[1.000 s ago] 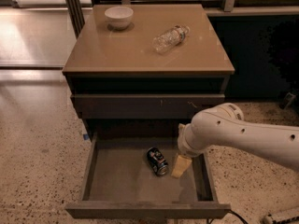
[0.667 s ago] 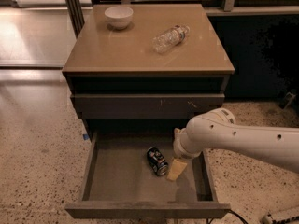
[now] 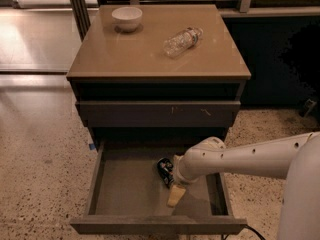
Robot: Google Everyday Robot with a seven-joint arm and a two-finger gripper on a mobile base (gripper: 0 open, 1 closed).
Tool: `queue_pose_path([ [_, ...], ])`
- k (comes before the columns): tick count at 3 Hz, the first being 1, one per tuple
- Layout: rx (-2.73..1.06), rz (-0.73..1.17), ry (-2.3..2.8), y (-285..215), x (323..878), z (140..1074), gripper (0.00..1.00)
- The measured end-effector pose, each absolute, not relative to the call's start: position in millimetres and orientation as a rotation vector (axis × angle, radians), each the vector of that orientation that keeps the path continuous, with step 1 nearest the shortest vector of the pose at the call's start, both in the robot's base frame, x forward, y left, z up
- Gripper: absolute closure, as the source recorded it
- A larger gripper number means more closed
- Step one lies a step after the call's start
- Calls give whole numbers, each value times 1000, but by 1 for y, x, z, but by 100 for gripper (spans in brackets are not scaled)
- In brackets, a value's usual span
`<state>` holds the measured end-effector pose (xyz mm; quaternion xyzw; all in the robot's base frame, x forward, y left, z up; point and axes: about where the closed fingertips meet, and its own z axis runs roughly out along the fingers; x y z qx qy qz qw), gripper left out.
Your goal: Pick pepsi can from middle drawer and place on counter
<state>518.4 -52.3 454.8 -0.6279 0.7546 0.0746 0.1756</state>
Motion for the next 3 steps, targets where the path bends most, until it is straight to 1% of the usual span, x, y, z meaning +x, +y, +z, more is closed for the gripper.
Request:
queue_pose_path([
  [2,-1771,206,2123,-50,521,451,0],
  [3,-1792,211,2078,-37,534,439,0],
])
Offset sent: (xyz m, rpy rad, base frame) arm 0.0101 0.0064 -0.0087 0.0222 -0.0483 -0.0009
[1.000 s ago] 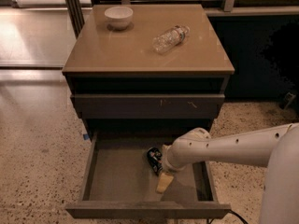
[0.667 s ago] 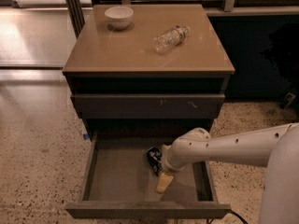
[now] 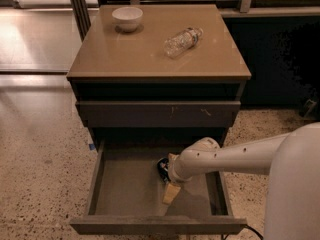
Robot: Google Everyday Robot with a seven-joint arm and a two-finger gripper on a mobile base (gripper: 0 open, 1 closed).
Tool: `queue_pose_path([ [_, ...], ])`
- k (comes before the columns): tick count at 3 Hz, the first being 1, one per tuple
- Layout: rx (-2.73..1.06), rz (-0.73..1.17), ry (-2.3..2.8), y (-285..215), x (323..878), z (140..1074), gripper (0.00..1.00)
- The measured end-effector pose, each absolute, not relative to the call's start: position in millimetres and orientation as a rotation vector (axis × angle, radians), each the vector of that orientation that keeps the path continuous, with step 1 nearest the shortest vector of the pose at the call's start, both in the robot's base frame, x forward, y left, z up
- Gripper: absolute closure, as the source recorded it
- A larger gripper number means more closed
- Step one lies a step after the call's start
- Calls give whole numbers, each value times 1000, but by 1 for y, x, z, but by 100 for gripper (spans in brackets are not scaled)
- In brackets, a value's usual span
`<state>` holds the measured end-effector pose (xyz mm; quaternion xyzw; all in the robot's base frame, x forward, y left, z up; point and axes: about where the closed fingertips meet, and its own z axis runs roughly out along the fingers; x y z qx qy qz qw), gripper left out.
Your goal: Pick pepsi can from middle drawer and place on counter
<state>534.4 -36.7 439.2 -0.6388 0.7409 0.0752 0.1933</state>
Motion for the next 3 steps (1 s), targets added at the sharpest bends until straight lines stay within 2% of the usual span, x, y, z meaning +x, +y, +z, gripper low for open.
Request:
queue_pose_path([
  [3,-1826,371,2118,-24,548,371,0],
])
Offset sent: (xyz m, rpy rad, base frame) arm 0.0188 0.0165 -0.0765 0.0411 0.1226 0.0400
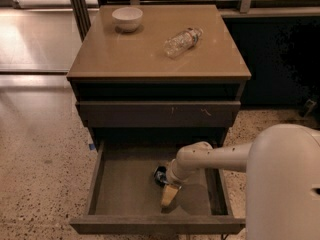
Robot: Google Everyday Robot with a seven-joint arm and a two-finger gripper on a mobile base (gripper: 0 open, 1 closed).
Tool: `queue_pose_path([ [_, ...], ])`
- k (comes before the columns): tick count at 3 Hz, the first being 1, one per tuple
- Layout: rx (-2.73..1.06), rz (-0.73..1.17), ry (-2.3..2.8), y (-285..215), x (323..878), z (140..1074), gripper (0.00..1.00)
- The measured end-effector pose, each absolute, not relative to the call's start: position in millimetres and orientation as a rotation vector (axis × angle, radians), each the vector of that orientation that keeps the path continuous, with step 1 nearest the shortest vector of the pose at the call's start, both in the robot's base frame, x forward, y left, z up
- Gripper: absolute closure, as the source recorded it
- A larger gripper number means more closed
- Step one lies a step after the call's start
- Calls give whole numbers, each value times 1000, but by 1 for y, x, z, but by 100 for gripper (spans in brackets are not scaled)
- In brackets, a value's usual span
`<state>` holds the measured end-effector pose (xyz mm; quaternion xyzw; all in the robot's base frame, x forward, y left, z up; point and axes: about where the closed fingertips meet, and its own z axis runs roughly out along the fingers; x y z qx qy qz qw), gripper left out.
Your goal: Pick pepsi can from middle drawer and place on counter
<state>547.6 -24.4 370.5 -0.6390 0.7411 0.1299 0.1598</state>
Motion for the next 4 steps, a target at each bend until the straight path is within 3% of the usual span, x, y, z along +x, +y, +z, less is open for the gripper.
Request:
queue_pose_path([
  [1,-1826,380,2124,-24,548,367,0],
  [2,-1826,380,2124,-24,547,367,16],
  [3,-1826,380,2124,-24,547,367,47],
  [4,-1826,380,2124,-24,547,367,71],
])
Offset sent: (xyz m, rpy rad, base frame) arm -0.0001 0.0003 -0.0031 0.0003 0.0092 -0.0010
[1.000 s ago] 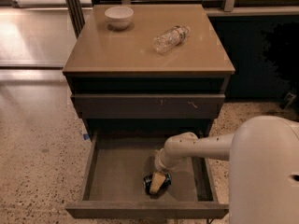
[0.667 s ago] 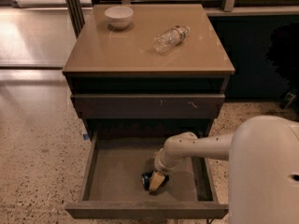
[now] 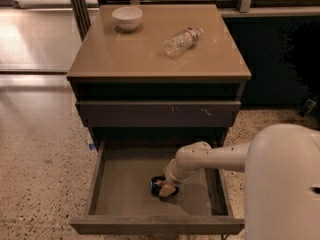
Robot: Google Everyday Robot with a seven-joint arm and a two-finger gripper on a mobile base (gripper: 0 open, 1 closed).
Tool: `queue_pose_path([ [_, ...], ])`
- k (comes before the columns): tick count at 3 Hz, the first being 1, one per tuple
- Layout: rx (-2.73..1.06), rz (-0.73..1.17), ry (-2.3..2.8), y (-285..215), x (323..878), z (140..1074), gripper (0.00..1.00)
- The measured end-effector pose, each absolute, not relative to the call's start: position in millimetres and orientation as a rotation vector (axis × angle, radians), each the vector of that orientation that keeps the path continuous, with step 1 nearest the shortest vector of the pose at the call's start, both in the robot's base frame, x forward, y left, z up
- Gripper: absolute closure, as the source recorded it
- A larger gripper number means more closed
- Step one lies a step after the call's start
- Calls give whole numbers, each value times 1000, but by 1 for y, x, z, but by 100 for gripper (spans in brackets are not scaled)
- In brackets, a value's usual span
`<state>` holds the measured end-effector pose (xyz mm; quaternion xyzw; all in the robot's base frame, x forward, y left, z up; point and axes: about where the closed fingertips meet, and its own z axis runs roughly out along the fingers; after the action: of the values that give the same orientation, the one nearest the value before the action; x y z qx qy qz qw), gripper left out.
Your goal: Pick pepsi can from middle drawer and place on counter
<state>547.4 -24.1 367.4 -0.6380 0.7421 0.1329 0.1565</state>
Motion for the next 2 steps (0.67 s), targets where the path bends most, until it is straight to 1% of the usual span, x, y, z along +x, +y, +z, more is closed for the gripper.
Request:
queue_pose_path([
  [1,-1826,380,2124,-24,547,367,94],
  [2,-1827,381,2124,-24,547,367,100],
])
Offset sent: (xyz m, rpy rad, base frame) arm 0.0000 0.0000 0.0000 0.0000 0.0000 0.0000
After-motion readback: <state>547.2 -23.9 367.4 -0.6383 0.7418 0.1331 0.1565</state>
